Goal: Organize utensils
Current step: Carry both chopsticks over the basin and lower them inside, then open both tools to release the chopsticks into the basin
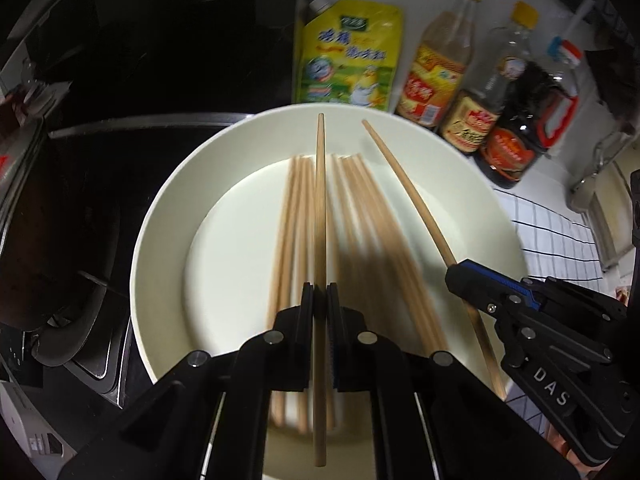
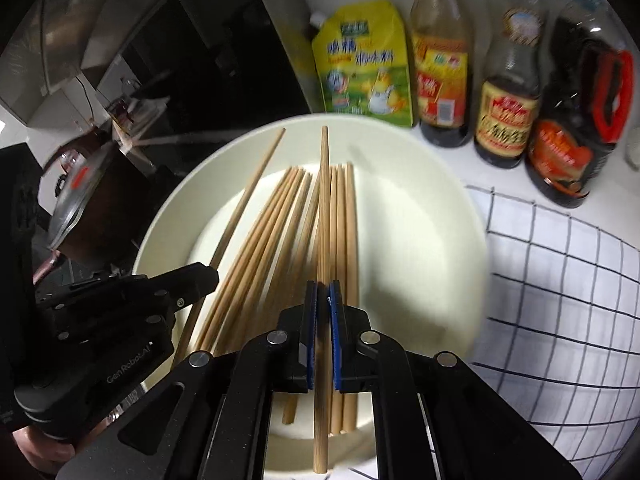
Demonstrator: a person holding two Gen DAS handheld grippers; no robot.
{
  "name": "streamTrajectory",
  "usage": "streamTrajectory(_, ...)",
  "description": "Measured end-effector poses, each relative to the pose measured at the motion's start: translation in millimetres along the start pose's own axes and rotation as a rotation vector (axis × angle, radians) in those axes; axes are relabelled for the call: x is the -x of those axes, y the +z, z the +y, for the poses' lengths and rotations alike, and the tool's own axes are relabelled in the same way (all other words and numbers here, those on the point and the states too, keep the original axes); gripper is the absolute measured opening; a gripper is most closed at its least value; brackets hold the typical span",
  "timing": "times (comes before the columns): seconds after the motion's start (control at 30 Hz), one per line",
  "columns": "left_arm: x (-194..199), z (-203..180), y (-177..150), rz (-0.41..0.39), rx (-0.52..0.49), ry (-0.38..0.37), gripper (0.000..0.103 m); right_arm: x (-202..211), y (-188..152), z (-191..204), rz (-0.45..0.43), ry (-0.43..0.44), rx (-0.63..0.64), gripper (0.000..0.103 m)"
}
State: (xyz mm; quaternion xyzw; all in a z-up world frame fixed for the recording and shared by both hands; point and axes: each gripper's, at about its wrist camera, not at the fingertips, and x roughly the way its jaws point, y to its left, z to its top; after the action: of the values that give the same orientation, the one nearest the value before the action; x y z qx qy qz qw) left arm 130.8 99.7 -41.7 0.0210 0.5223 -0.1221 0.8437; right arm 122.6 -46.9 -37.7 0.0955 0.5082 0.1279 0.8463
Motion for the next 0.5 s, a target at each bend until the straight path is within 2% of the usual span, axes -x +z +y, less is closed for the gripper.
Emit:
streamTrajectory(0.17,-10.7,10.3,0.5,0.024,0.005,0.006,0.007,-16.4,-0.9,5.1,0.048,-0.016,-0.008,0.006)
streamTrajectory(0.37,-14.3,15.3,1.0,0.039,0.036,0.015,0.008,-14.5,-0.4,8.1,0.041,-0.020,-0.001,0.006)
streamTrajectory(0.43,-12.1,16.9,1.0,0.037,0.048,0.018,0.013,-11.2,0.0,7.0,0.027,-0.023,-0.007,0.008)
streamTrajectory(0.5,-8.3,19.2,1.1,0.030,0.062,0.029,0.034,-8.9,1.9,6.9,0.020,-0.024,-0.008,0.011)
